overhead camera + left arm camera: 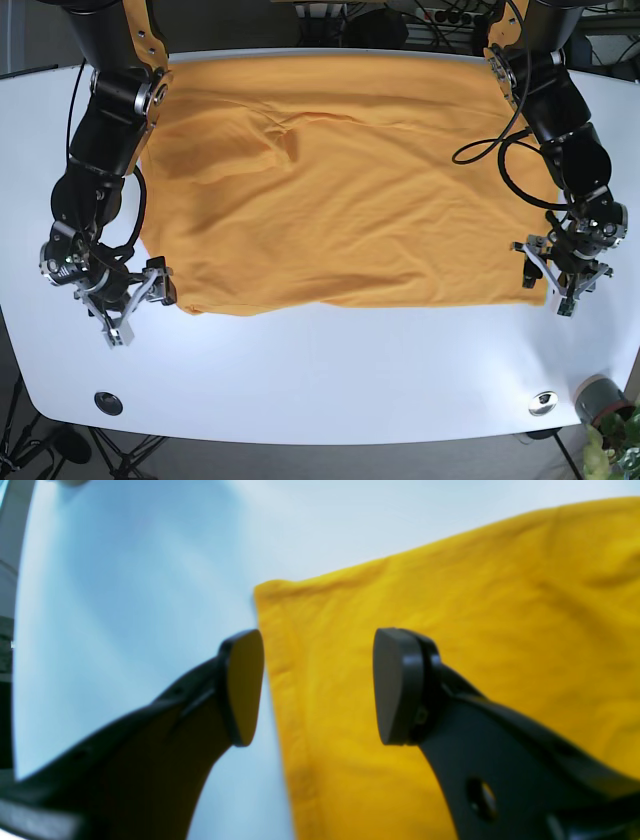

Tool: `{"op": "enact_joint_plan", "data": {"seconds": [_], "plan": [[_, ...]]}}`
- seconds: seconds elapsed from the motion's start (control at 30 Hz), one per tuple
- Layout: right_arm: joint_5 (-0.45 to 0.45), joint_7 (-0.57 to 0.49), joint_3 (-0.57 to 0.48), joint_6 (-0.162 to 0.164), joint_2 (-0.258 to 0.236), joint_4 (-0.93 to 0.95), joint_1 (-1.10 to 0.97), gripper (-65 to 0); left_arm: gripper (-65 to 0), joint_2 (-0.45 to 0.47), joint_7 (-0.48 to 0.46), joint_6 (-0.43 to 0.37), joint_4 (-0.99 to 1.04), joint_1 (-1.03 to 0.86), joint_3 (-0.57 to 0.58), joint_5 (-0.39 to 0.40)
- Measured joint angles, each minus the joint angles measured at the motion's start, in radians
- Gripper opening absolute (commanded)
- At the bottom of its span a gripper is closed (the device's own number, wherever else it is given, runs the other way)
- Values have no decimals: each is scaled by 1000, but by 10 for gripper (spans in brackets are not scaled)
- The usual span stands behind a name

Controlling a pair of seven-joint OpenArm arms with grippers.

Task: Fold the T-shirt properly
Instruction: 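Release the shirt and move both grippers toward its hem, then grasp the hem corners of the orange shirt with both grippers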

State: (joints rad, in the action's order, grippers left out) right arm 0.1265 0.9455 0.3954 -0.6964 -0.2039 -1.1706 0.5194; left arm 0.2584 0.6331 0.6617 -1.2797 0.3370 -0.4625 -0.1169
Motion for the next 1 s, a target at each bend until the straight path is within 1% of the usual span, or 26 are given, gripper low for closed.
{"op": "enact_joint_plan", "data": {"seconds": [0.1,0.17,0.23,0.3,0.37,0.5,0.53,0.57,0.63,0.7,0.77,0.8,0.83,0.93,1.0], "plan": [[-19,-65,-15,-1,6,114,52,-168,-322,-3,-48,-56,24,-2,5,0],[-34,-141,-17,0,5,215,88,-168,-322,0,-60,-85,30,-2,4,0],[-54,-214,-17,-1,1,301,118,-168,-322,2,-58,-90,31,-2,3,0],[-104,-277,-18,8,0,396,148,-168,-322,3,-59,-90,29,-1,3,-3],[-132,-339,-17,5,-3,470,162,-168,-322,2,-59,-89,28,-2,4,-2],[-179,-445,-17,4,-10,557,166,-168,-324,3,-59,-89,27,-3,3,-2],[-188,-455,-17,4,-13,565,165,-168,-324,4,-59,-90,26,-4,3,-3],[-203,-476,-17,9,-19,575,164,-168,-324,6,-59,-89,26,-5,4,-3],[-213,-515,-17,51,-30,591,161,-168,-324,9,-58,-89,26,-5,3,-3],[-217,-566,-17,68,-46,615,161,-168,-324,10,-59,-89,26,-5,3,-3],[-219,-595,-17,95,-65,641,159,-168,-324,11,-59,-89,26,-6,3,-3],[-220,-599,-17,96,-70,653,157,-168,-324,11,-59,-89,26,-9,3,-3],[-220,-602,-17,105,-74,663,154,-168,-324,11,-60,-89,25,-13,3,-2],[-221,-602,-16,105,-75,679,140,-168,-324,11,-59,-89,25,-26,3,-2],[-220,-608,-16,104,-66,681,127,-168,-324,11,-58,-89,25,-32,3,-3]]}}
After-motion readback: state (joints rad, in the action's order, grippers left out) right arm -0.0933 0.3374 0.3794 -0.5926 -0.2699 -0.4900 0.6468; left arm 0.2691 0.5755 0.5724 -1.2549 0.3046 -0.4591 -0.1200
